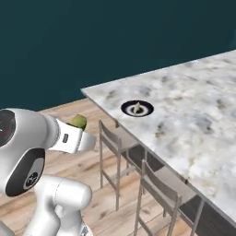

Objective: Take the lemon wedge from the fridge and place it on the plate with fish on the dining counter.

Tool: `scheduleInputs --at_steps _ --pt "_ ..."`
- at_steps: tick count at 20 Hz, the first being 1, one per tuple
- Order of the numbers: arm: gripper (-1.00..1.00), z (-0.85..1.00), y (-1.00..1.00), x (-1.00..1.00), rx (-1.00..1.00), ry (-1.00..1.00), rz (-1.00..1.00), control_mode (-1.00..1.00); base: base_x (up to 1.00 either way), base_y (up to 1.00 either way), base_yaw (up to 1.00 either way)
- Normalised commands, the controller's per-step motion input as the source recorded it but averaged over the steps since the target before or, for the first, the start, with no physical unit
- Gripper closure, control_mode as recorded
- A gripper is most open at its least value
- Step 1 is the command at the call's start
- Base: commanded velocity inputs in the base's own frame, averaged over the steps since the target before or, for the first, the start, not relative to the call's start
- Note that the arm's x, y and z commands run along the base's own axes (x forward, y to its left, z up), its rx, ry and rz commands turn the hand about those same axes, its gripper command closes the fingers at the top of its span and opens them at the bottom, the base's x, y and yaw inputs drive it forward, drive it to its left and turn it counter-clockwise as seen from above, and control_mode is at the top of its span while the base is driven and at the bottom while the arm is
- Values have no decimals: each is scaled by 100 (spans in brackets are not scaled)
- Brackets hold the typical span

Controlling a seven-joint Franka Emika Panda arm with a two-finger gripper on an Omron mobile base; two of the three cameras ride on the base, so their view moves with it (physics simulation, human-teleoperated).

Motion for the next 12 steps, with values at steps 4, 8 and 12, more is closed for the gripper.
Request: scheduleInputs --at_steps 4,8,12 --pt "100 0 0 0 0 0 0 100 93 99 -62" --pt "100 0 0 0 0 0 0 100 78 77 -64" --pt "100 0 0 0 0 0 0 100 92 96 -47"
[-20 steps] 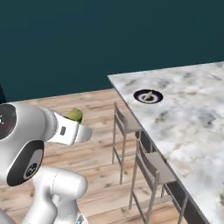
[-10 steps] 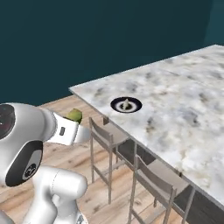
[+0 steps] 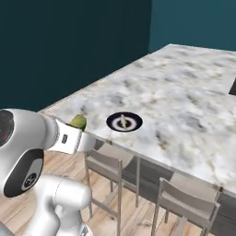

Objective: Take the lemon wedge from the fridge and place it on the plate with fish on the dining counter.

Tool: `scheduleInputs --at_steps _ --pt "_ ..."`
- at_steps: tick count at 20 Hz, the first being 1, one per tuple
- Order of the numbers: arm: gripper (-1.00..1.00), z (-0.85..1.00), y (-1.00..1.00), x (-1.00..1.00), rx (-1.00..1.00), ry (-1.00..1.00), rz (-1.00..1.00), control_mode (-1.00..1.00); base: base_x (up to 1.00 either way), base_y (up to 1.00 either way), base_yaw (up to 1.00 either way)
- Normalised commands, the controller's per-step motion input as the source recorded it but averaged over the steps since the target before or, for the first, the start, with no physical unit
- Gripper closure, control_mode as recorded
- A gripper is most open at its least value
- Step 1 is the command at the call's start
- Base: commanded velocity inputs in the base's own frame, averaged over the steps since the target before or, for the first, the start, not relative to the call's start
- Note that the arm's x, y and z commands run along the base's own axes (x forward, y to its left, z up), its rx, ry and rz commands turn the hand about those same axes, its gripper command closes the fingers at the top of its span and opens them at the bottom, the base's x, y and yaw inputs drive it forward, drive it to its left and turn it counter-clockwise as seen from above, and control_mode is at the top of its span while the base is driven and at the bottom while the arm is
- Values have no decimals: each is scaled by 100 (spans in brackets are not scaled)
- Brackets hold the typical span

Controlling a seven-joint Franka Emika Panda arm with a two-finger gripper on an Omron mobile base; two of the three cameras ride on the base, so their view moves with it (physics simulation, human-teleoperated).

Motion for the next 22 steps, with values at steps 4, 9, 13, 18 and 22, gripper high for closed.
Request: scheduleInputs --at_steps 4,9,13,18,22 --pt "100 0 0 0 0 0 0 100 100 70 -35" --pt "100 0 0 0 0 0 0 100 100 40 -28" --pt "100 -3 0 25 0 4 -3 -100 75 8 -13" --pt "100 -22 -22 100 0 36 -2 -100 0 0 0" --pt "100 -17 -19 100 0 43 0 -100 0 0 0"
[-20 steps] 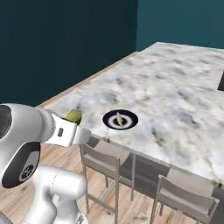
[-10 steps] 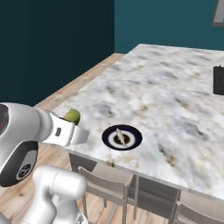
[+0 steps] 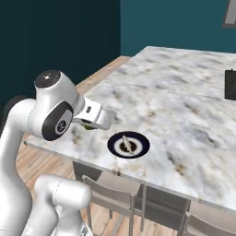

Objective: Take the lemon wedge from the fridge and place it on the plate with fish on the dining counter.

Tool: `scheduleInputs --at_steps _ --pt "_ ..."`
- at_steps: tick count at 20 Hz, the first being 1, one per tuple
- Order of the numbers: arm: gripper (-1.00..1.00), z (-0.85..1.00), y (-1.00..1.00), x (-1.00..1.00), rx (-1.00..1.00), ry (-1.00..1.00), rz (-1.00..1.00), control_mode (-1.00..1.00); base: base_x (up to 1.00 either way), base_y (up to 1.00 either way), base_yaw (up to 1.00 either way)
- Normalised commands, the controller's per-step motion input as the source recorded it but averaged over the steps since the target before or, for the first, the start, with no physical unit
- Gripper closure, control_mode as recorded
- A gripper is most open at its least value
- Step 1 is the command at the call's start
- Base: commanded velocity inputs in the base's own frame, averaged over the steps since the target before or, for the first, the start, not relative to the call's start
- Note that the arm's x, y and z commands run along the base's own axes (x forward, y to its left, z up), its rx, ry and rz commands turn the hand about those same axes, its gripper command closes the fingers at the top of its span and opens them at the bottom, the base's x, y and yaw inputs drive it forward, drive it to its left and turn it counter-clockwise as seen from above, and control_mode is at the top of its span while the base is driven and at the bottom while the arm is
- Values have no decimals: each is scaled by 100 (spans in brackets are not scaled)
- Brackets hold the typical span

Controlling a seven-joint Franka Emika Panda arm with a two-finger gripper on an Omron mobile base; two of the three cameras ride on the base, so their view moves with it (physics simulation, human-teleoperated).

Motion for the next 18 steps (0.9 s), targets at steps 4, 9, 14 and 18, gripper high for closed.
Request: scheduleInputs --at_steps 4,9,14,18 --pt "100 -39 -29 100 3 31 11 -100 0 0 0" --pt "100 -77 -53 100 2 20 21 -100 0 0 0" --pt "100 -83 -51 100 0 13 21 -100 0 0 0" --pt "100 -61 -6 100 0 18 9 -100 0 0 0"
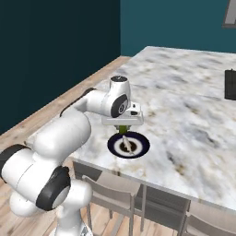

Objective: Take the lemon wedge from the fridge and place it on the plate with fish on the dining counter.

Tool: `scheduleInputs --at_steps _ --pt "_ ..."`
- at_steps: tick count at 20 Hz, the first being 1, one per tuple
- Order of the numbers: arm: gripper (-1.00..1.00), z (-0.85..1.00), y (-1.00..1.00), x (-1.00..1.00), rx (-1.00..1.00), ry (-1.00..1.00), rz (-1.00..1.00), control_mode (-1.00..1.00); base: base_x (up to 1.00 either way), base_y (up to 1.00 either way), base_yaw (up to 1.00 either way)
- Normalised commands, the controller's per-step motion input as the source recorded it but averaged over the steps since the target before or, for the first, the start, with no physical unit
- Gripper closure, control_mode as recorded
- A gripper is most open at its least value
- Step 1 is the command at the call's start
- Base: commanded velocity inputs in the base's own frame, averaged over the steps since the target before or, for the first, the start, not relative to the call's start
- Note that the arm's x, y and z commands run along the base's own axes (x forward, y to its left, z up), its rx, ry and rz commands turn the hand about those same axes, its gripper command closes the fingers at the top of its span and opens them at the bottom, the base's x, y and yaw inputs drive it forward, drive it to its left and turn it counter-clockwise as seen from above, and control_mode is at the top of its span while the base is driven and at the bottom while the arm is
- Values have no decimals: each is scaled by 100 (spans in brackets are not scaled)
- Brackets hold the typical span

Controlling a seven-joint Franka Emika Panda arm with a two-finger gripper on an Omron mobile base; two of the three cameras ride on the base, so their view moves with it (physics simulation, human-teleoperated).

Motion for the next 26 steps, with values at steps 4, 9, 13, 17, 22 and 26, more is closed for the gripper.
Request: scheduleInputs --at_steps 4,9,13,17,22,26 --pt "100 -48 0 100 0 18 4 -100 0 0 0" --pt "100 -45 -7 72 0 15 5 -100 0 0 0" --pt "100 -57 -45 13 0 7 6 -100 0 0 0" --pt "100 -51 -53 12 0 3 9 -100 0 0 0" --pt "100 -16 -23 9 0 0 7 -100 0 0 0" --pt "100 -8 -1 6 0 0 5 -100 0 0 0"
